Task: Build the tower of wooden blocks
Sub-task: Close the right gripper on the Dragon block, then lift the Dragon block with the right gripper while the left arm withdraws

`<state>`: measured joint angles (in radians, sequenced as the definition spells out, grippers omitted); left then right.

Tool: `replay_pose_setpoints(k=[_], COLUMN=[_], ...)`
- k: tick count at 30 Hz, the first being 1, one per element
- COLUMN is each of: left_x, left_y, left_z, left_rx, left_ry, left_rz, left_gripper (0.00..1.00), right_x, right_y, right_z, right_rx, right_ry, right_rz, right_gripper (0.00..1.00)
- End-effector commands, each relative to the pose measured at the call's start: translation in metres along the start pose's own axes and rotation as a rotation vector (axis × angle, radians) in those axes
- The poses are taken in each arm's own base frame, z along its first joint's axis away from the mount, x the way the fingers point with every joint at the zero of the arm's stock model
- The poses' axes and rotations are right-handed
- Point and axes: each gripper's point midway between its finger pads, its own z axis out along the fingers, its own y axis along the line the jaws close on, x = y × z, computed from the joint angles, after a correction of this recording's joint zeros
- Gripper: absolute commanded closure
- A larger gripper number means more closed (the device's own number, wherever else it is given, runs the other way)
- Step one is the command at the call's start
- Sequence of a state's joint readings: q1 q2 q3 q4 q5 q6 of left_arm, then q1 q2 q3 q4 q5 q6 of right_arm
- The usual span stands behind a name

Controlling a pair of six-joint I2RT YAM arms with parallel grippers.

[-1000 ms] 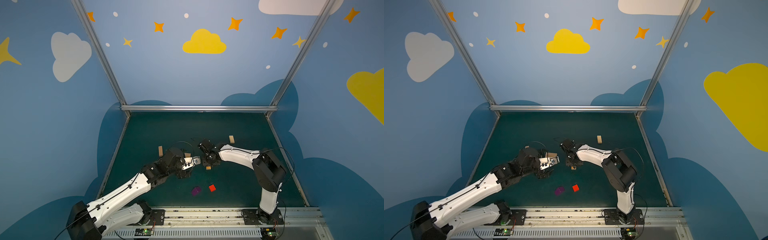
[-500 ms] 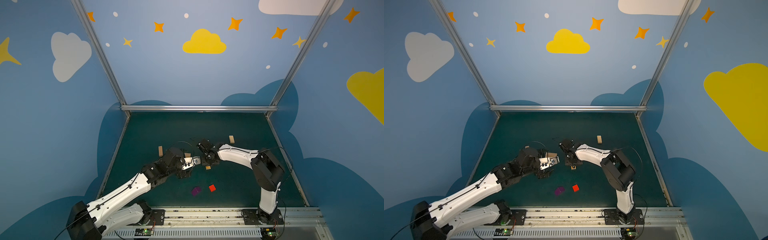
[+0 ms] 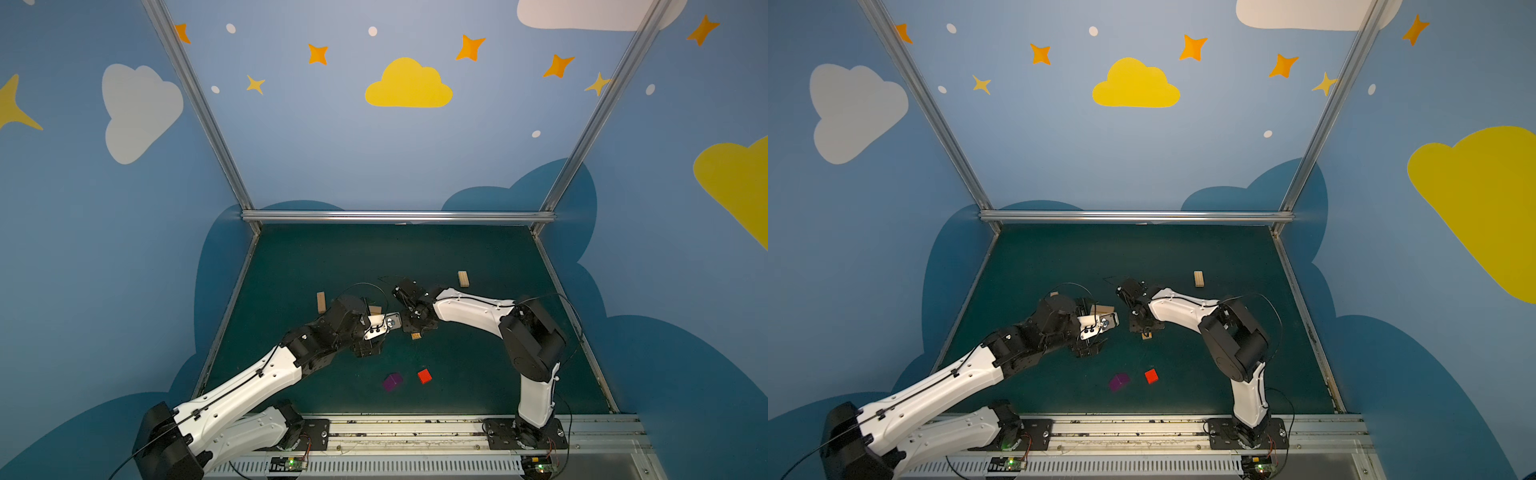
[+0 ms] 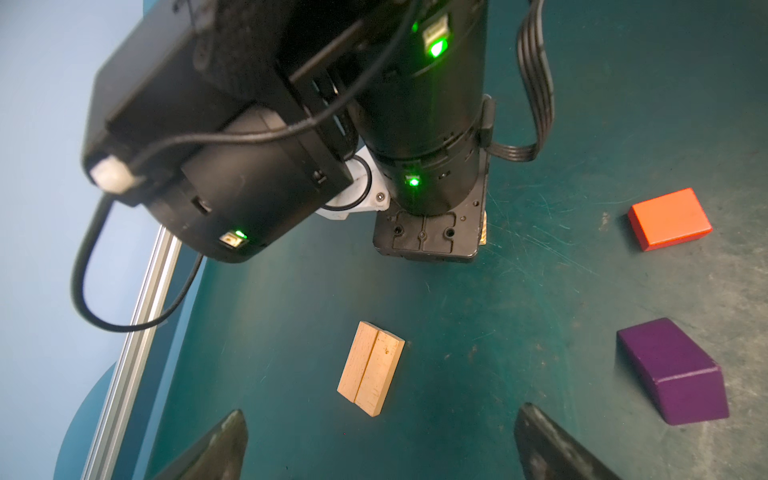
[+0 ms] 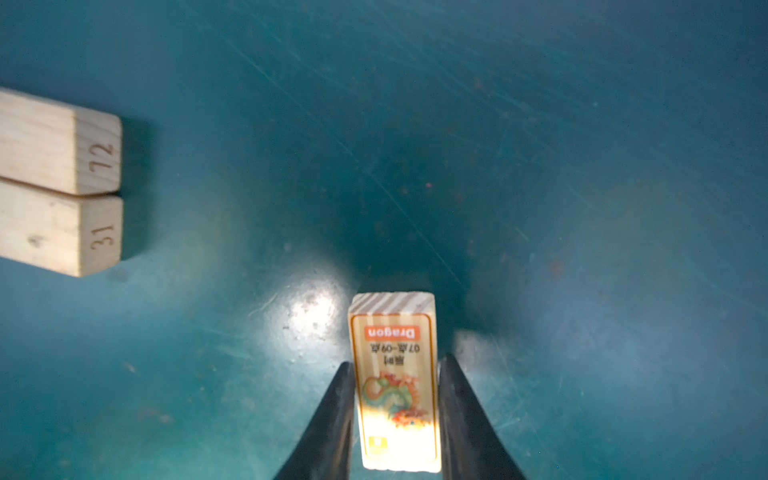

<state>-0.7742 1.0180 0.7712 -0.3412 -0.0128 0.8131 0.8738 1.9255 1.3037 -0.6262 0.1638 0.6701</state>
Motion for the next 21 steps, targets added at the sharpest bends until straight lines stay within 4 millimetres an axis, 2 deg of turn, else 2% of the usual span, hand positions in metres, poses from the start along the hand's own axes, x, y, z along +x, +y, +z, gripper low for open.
replay_pose_setpoints(k=[1,15,21], left_x=[0.001,0.003,0.003], left_y=[0.001,-0.001,0.006], left_z=[-0.001,-0.002,-0.005], left_rx=[-0.001,0.003,-0.028], left_ry=[0.006,0.012,0.014], left_rz=[-0.013,-0.005,-0.017], left_gripper=[0.00,0.00,0.00], right_x=[0.005,0.007,-0.002], right_y=[0.000,-0.002,0.002], right_z=[0.003,0.006,-0.009], right_rx=[0.018,0.037,0.013], right_ry=[0.024,0.032,-0.005], right_rz=[-0.026,-0.058,-0.118], right_gripper=[0.69,0.73,0.77])
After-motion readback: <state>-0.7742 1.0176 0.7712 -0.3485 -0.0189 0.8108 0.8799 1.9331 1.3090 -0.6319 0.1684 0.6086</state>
